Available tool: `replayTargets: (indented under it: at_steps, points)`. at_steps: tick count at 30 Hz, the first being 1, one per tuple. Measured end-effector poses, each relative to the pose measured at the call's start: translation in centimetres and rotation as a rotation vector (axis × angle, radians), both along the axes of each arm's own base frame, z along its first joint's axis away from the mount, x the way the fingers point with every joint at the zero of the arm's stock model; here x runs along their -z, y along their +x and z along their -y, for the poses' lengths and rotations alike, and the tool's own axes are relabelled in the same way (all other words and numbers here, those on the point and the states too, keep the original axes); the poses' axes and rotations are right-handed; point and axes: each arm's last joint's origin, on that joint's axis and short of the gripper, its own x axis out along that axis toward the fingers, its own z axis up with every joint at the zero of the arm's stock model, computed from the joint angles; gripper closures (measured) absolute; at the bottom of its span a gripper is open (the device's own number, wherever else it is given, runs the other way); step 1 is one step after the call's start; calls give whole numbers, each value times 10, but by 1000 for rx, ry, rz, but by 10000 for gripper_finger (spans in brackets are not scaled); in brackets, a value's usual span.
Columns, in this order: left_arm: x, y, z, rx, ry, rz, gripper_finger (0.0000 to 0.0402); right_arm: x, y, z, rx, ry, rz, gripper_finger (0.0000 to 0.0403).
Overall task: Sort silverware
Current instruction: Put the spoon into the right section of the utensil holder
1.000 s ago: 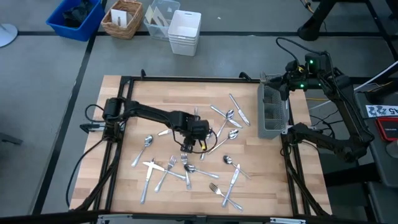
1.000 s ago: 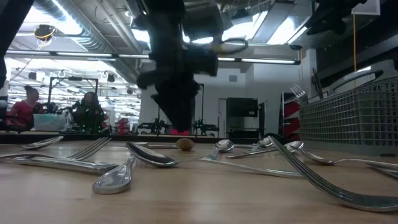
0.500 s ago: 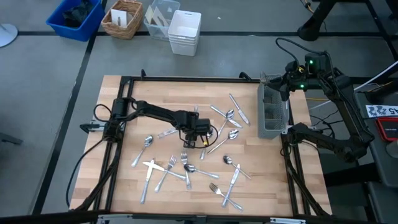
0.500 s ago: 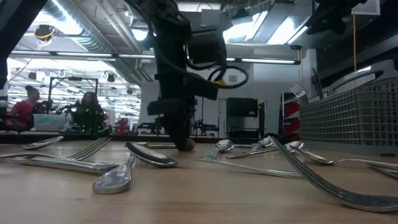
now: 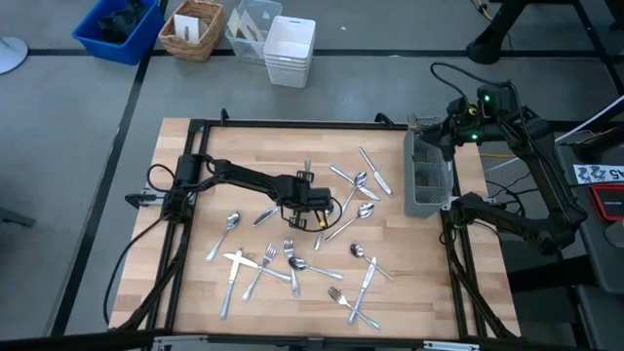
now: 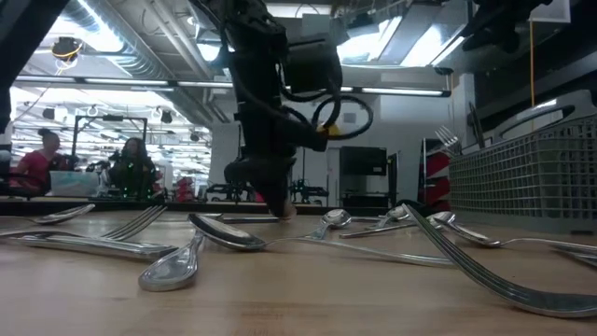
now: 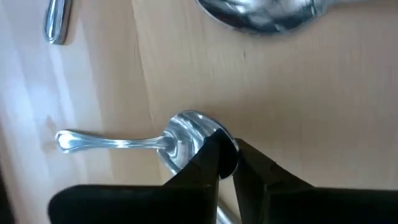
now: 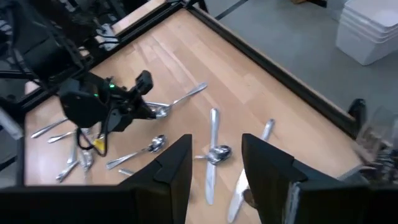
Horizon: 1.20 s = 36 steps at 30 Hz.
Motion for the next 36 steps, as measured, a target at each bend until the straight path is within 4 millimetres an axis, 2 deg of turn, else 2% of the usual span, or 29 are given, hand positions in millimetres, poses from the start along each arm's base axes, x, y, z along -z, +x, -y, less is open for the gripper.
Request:
replayTargets:
  at_steps: [6, 10, 16, 25, 36]
  points:
    - [-9, 6, 10, 27, 13, 20, 386, -3, -3, -9, -68, -29, 46, 260]
    - [-23, 11, 14, 49, -3, 68, 387, -7, -8, -19, -82, -73, 63, 260]
    - [-68, 9, 14, 51, -16, 232, 401, -10, -18, -37, -85, -146, 98, 260]
    - [-129, 7, 7, 68, -66, 578, 401, 23, -26, -54, -104, -182, 134, 260]
    - [-163, 29, -10, 208, -356, 1017, 401, 59, -25, -56, -165, -197, 193, 260]
